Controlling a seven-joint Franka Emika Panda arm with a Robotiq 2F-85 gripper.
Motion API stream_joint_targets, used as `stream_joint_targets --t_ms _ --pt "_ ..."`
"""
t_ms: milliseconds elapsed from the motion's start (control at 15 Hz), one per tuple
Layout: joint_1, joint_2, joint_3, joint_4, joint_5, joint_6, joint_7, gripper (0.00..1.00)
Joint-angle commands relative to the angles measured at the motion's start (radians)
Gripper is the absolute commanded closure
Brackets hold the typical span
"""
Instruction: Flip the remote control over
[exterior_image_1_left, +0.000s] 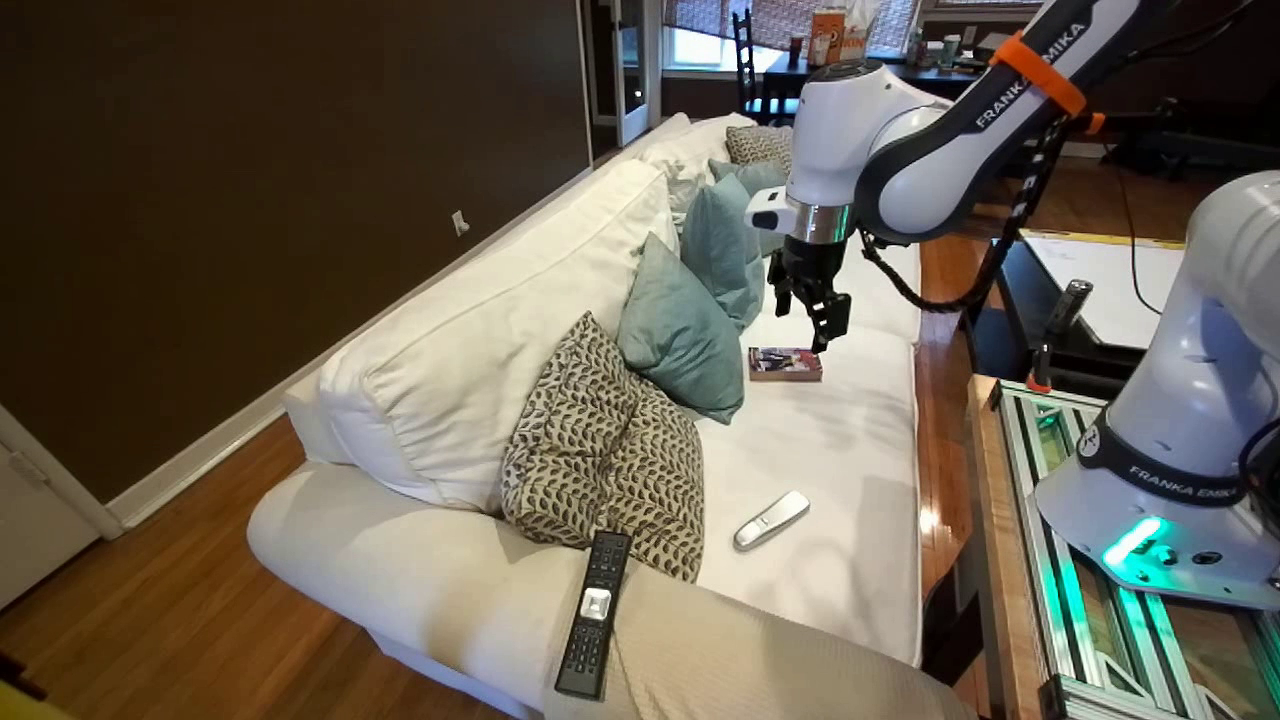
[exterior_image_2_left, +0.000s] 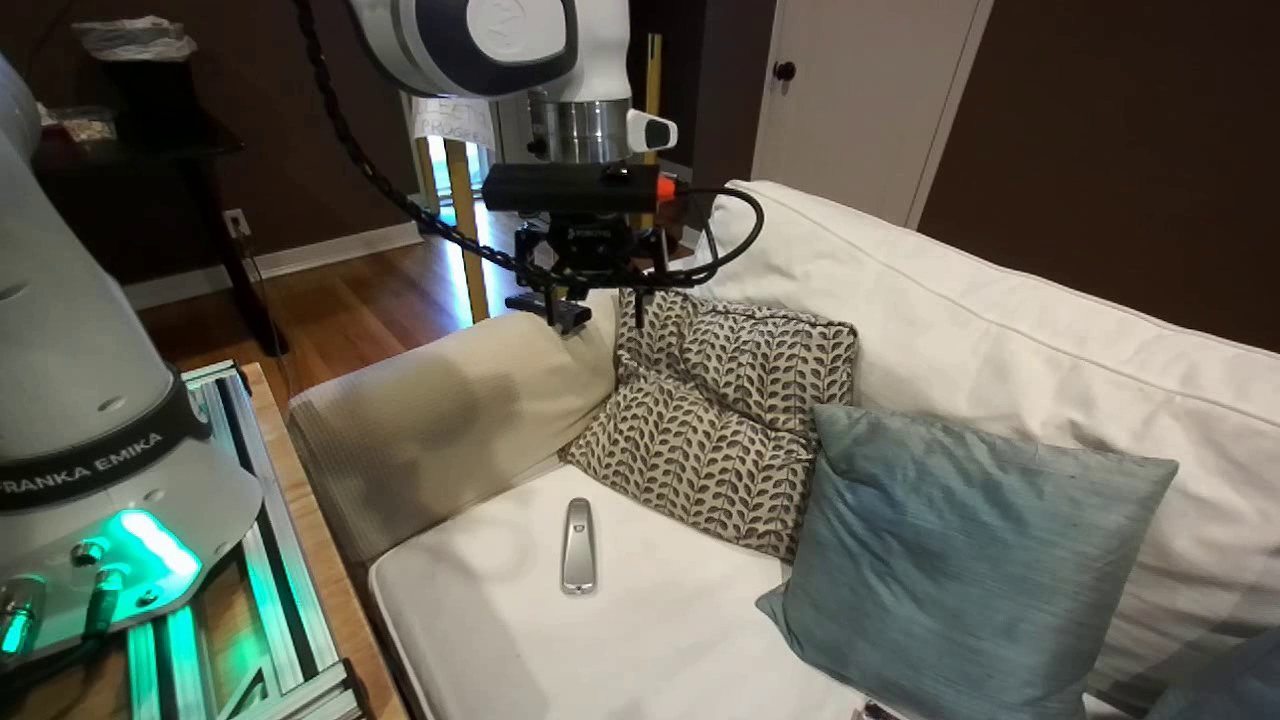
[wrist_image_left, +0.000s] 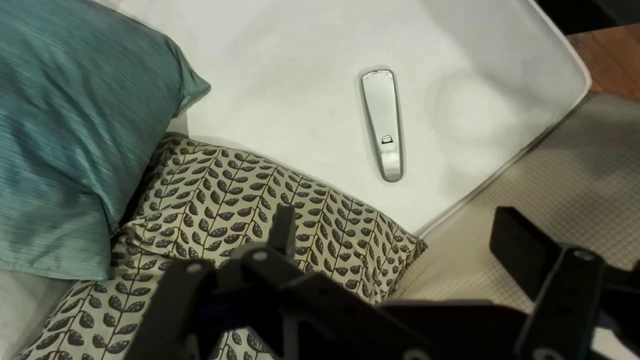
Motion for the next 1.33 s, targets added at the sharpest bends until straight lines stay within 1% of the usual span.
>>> stream_joint_targets --t_ms 0,267,400,533,667,733,800,933,1067,1133,1267 --pt "-0.024 0.059 -0.001 -0.005 -0.003 0.045 -0.044 0.00" --pt "-0.020 0.150 0.015 -0.038 0.004 0.145 -0.108 0.00" --pt "-0.021 0.225 0.034 -0.029 0.001 0.204 -0.120 0.00" --pt "-0.022 0.303 0.060 -0.021 -0.007 0.274 -0.119 0.00" --pt "-0.017 0.398 0.080 0.011 -0.059 0.342 -0.076 0.00" --pt "-0.013 0.449 0.095 0.034 -0.062 0.363 -0.079 0.00" --pt "-0.002 0.492 0.094 0.055 -0.086 0.383 -0.060 0.00" --pt "-0.008 0.570 0.140 0.094 -0.061 0.391 -0.070 0.00" --pt "0.021 0.646 0.139 0.149 -0.073 0.371 -0.027 0.00" --pt "0.013 0.686 0.160 0.177 -0.067 0.356 -0.035 0.00" --pt "0.018 0.751 0.175 0.233 -0.071 0.326 -0.031 0.00"
